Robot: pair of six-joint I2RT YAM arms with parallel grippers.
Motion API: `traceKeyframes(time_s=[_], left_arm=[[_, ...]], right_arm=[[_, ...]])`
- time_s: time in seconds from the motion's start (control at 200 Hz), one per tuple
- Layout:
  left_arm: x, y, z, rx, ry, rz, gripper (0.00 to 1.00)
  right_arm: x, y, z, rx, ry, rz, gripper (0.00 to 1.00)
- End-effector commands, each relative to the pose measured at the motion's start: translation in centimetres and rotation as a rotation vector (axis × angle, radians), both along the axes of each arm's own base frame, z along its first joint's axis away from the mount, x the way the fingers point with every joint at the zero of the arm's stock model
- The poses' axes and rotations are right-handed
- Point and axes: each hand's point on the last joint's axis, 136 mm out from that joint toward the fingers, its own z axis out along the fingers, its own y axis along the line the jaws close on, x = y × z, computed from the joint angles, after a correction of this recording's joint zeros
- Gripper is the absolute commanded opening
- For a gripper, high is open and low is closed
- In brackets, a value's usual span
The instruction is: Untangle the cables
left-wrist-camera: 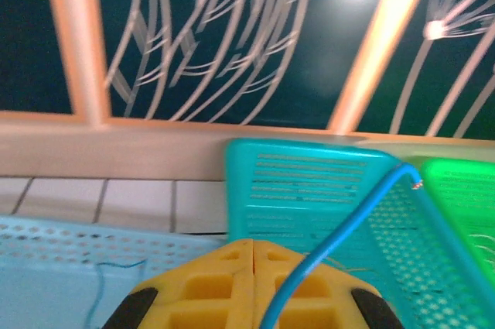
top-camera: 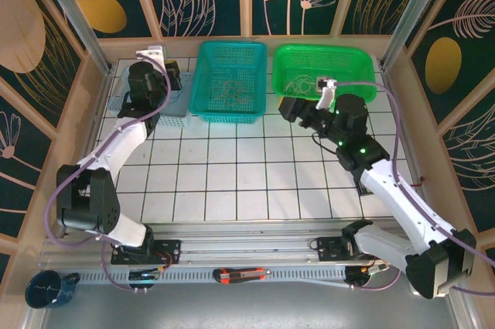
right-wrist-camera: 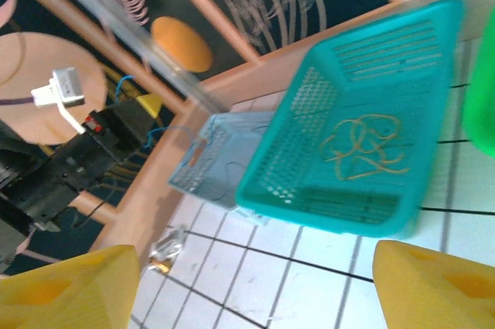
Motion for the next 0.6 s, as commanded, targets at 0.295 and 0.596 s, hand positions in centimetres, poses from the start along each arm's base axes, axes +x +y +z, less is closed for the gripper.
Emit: traceKeyframes(time_s=[0.295,0.596], left_arm=[[3.6,8.0,-4.9,-0.061,0.075,0.159,0.23],[2.7,10.3,-4.3,-0.147,0.092,0.221,0.99]], right_arm=[[0.0,-5.9,-5.4,-0.133,0.067,-0.192,0.80],[0.4,-8.7,-6.6,-0.160,0.078,-0.305,0.92]])
